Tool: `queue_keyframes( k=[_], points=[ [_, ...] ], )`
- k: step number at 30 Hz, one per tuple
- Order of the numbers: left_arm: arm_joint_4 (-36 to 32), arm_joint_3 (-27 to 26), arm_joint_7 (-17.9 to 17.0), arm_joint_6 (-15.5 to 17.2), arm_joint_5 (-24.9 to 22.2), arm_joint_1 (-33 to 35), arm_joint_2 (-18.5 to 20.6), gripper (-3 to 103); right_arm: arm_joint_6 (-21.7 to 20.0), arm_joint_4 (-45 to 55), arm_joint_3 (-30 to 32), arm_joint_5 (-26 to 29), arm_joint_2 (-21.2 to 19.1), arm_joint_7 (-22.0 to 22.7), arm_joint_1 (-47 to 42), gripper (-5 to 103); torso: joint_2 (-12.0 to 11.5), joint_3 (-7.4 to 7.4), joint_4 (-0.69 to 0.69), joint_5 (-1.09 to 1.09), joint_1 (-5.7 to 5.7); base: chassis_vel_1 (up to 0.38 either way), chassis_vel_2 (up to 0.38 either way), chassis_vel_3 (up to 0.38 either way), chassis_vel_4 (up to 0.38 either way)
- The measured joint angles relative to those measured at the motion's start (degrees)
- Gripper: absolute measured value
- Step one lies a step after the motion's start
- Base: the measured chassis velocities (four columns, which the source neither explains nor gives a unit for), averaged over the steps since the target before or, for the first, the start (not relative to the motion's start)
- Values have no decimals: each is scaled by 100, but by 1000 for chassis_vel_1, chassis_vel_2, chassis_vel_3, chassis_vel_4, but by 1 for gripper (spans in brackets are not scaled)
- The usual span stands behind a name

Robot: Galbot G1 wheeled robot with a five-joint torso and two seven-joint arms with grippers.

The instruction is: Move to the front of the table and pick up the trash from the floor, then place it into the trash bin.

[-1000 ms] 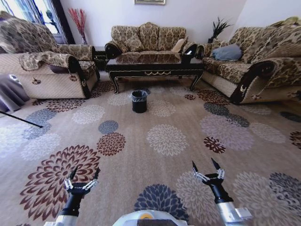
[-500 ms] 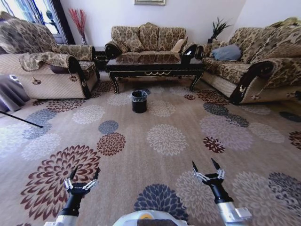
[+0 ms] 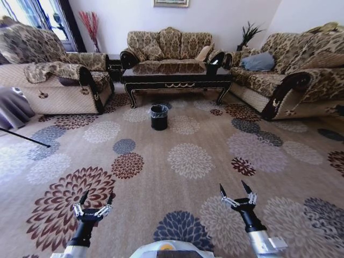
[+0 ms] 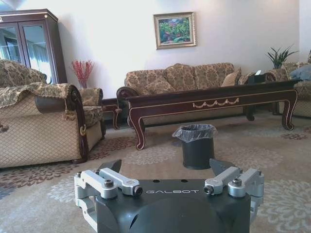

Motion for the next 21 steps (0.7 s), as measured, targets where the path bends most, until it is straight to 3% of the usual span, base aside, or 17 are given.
queue_keyframes(
  k=[21],
  points=[
    [0, 0, 0, 1, 0, 0, 0, 100, 0, 0, 0, 0, 0, 0, 0, 100, 468, 386, 0, 0, 84, 0, 0, 0, 0]
  ],
)
